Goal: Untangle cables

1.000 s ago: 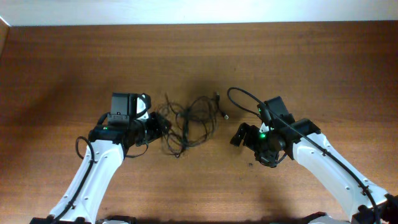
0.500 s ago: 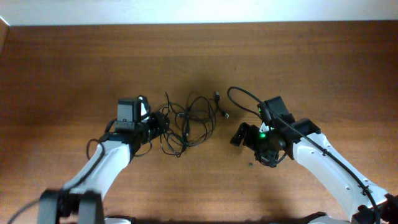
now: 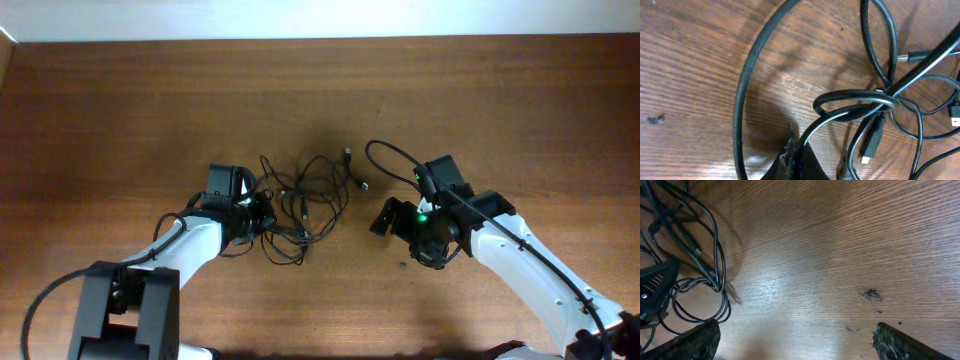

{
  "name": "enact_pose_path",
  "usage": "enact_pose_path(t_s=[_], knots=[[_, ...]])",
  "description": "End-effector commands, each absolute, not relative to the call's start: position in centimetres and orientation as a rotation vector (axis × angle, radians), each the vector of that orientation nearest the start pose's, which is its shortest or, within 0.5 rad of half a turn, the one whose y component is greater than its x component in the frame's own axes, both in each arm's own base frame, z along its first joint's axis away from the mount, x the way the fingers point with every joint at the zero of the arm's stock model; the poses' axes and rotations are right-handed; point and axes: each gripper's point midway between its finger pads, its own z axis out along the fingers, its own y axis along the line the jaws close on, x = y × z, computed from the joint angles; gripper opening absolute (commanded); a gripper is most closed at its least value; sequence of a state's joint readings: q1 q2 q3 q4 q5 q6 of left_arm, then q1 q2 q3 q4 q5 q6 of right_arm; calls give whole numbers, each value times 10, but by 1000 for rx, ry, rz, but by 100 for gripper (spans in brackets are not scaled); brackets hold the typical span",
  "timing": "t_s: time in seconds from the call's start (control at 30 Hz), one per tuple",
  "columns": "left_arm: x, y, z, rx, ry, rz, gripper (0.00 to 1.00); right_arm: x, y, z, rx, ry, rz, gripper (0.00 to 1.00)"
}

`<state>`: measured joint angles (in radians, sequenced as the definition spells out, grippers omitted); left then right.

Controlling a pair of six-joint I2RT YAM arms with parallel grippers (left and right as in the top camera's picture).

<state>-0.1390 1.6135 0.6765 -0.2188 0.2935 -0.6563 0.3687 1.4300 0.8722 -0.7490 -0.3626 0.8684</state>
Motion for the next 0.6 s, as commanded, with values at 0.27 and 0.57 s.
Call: enact_pose_path(t_s=[0.27,0.57], knots=[[274,-121,-7,-924,2850,-866,0,244,157,69,696,2977,681,99],[255,-197,15,-578,2902,-1160,1,282,175,86,596,2809,828,99]])
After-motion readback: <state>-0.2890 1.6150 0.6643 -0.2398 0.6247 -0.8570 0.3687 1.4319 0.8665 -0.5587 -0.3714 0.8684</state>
